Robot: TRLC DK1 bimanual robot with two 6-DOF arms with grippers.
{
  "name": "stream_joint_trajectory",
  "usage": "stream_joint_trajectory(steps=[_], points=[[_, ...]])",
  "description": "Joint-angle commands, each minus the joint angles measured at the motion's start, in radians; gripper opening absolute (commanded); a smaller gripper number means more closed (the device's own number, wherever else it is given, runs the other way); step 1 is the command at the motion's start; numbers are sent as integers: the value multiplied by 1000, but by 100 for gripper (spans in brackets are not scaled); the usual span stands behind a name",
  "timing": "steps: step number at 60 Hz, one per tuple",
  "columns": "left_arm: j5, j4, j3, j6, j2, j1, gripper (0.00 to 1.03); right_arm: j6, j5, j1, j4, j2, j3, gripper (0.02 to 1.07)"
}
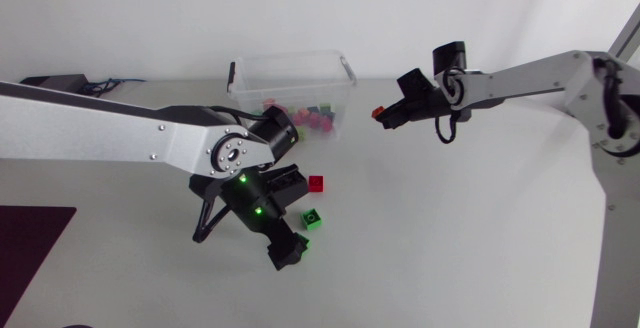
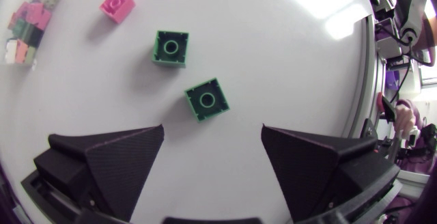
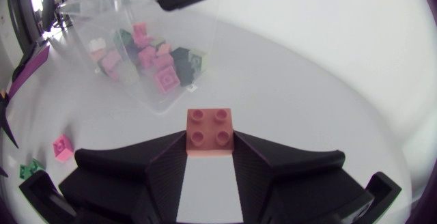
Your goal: Place the duplo bricks in the container
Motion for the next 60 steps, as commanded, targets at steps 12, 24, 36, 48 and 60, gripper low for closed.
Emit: stream_joint_trajectory(steps=[12,24,36,48,60], points=[[7,-30,20,-83,26,-33,97,59,-36,-30,82,-249,-266,29],[-47,-56,89,-123,87,-42,96,96,-48,-33,104,-429,-407,29],[-87,-72,156,-174,158,-56,91,127,-77,-40,107,-573,-507,29],[-89,-88,192,-206,198,-53,89,142,-99,-56,107,-650,-554,29],[-125,-99,212,-221,227,-59,84,158,-108,-60,99,-688,-568,29]])
